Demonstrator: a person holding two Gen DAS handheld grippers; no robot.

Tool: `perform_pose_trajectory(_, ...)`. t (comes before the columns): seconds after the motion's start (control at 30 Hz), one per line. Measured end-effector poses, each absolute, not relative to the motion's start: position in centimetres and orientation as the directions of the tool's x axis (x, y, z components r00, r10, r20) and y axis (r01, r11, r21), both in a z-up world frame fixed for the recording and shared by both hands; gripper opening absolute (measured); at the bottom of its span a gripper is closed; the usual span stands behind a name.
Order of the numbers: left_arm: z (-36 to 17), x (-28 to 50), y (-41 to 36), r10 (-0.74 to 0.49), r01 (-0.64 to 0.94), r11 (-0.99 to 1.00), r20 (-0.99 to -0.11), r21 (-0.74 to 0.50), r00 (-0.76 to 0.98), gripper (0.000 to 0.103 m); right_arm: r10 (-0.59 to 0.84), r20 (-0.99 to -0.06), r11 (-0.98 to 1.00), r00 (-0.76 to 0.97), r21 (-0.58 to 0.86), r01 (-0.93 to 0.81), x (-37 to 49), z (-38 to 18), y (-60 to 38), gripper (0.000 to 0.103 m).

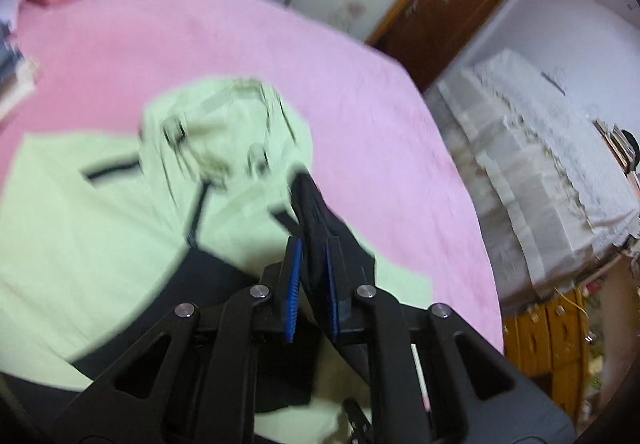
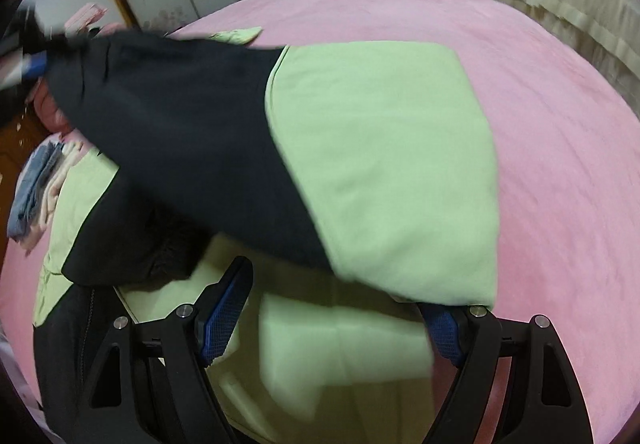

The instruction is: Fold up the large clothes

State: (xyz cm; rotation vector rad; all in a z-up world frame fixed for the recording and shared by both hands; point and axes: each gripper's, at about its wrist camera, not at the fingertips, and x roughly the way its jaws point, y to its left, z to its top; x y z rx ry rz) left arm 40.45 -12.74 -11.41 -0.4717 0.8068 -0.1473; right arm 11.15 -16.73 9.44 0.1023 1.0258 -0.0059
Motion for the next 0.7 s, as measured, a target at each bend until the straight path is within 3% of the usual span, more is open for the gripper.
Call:
perform_pose_trajectory(0.17,-10.0,39.9,-7.3,-0.180,-0.145,0.895,-0.640,-0.421,0.747,0.002,0.029,-0.857,0.993,0.514,0.085,0.085,11.0,9.1,-17.9,0.081)
perform_pose_trajectory(0.3,-14.5,41.0,-3.9,-0.307,-0.219,0.822,-0.733,-0.525,0.607,0.002,0.022,-0.865,0.996,0.502,0.065,0.068,10.8,9.3,-18.7,0.081)
perform_pose_trajectory(0.47,-19.9,40.8,-3.9,-0.420,-0.302,0.752,-0.779,-0.586,0.466,0.004,0.022,-0.874,0.998,0.486,0.048,0.042,10.4,9.4,-19.7,0.081)
perform_pose_trajectory(0.53,-22.3,40.8,-4.7,-0.449,-0.330,0.743,-0.799,-0.583,0.400,0.009,0.023,-0.876,0.998,0.482,0.051,0.045,10.4,9.3,-19.8,0.081)
perform_pose_trajectory(0.6,-24.5,40.6,-6.2,-0.461,-0.350,0.744,-0.816,-0.570,0.349,0.027,0.024,-0.876,0.997,0.482,0.056,0.053,10.9,9.4,-18.5,0.081)
perform_pose_trajectory(0.7,-26.9,40.4,-7.2,-0.483,-0.376,0.723,-0.813,-0.579,0.324,0.037,0.025,-0.874,0.996,0.485,0.066,0.067,11.3,9.6,-18.4,0.081)
